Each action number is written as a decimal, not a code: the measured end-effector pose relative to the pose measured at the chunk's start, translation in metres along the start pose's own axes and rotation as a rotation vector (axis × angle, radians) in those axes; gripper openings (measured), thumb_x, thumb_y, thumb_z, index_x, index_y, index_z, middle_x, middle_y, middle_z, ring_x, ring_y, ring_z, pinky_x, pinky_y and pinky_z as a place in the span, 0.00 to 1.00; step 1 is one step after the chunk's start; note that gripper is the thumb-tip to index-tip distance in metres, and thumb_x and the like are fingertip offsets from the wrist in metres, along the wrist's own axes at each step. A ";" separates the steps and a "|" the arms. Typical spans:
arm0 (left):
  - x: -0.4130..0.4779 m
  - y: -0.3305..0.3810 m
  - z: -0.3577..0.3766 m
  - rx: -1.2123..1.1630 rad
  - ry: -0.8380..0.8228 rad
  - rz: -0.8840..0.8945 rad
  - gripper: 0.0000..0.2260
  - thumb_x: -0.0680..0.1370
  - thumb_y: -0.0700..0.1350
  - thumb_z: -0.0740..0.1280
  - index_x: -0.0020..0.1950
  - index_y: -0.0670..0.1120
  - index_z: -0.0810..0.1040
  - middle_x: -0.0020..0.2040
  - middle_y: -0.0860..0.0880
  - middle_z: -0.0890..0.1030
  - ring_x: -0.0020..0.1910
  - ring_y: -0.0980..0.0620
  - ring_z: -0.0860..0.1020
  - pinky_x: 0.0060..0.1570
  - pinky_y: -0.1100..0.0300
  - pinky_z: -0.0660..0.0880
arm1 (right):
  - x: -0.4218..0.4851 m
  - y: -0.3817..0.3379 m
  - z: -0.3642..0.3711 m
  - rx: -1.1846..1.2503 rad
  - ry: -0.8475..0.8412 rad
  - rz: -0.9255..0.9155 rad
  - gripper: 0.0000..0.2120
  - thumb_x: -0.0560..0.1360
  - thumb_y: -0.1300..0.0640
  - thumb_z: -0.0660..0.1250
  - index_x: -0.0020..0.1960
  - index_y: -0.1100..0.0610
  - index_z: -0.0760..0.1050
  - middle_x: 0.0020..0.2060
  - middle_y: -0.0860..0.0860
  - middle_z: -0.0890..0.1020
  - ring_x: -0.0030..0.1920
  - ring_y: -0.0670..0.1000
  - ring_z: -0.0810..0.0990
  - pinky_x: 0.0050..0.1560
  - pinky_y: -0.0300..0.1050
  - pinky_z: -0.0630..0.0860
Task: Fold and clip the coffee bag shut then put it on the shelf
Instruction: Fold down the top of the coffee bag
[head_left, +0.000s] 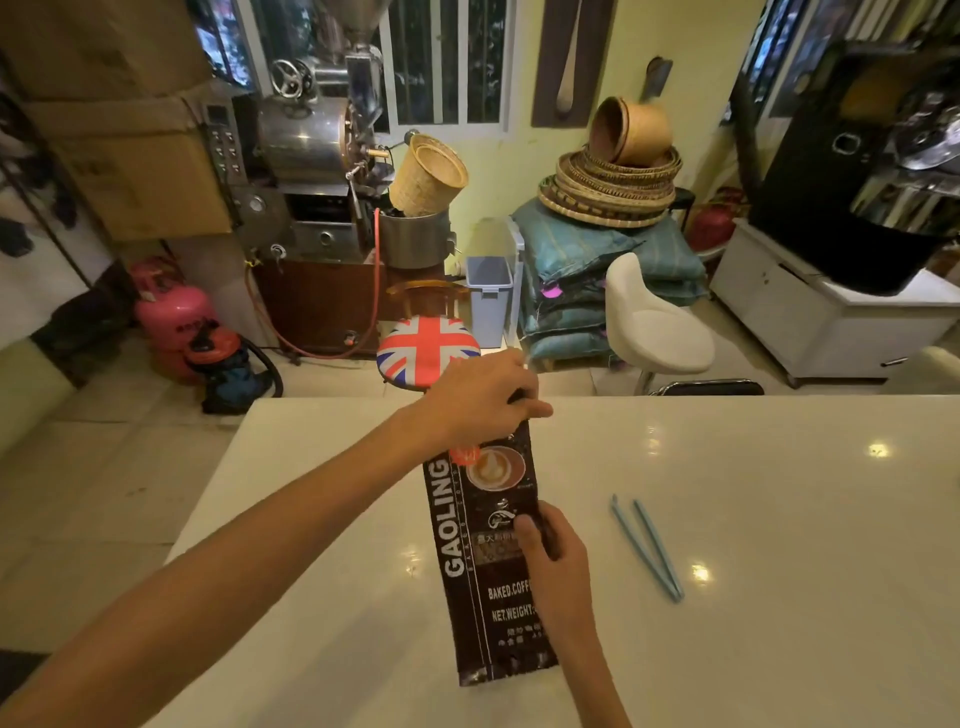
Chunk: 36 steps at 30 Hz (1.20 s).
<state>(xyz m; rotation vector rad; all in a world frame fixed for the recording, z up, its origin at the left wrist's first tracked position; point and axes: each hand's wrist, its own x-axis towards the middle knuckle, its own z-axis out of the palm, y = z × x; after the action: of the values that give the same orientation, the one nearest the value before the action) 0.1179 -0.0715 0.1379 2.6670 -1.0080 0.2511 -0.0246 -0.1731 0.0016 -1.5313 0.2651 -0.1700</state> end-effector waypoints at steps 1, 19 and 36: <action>0.001 -0.001 0.002 0.063 0.096 0.057 0.19 0.79 0.59 0.61 0.42 0.46 0.81 0.40 0.52 0.75 0.37 0.52 0.75 0.31 0.62 0.65 | -0.002 -0.001 0.001 0.000 0.023 -0.005 0.06 0.76 0.49 0.68 0.49 0.50 0.79 0.42 0.50 0.87 0.42 0.50 0.87 0.40 0.43 0.84; 0.040 0.003 -0.017 0.206 0.208 0.169 0.26 0.82 0.53 0.56 0.24 0.49 0.61 0.23 0.53 0.62 0.22 0.54 0.61 0.27 0.60 0.53 | 0.020 -0.058 0.010 0.005 -0.210 -0.033 0.16 0.80 0.46 0.58 0.52 0.54 0.79 0.47 0.54 0.87 0.48 0.51 0.87 0.49 0.46 0.84; -0.077 0.035 0.052 -1.079 0.377 -0.640 0.11 0.79 0.50 0.66 0.48 0.45 0.84 0.41 0.49 0.87 0.41 0.54 0.86 0.43 0.58 0.82 | 0.036 -0.064 0.004 -0.097 0.128 -0.131 0.13 0.74 0.50 0.72 0.56 0.46 0.75 0.48 0.44 0.84 0.47 0.44 0.84 0.44 0.38 0.80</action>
<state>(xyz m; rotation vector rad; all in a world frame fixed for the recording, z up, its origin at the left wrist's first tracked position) 0.0403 -0.0653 0.0761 1.6980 -0.0480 0.0325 0.0147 -0.1813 0.0636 -1.6369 0.2782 -0.3643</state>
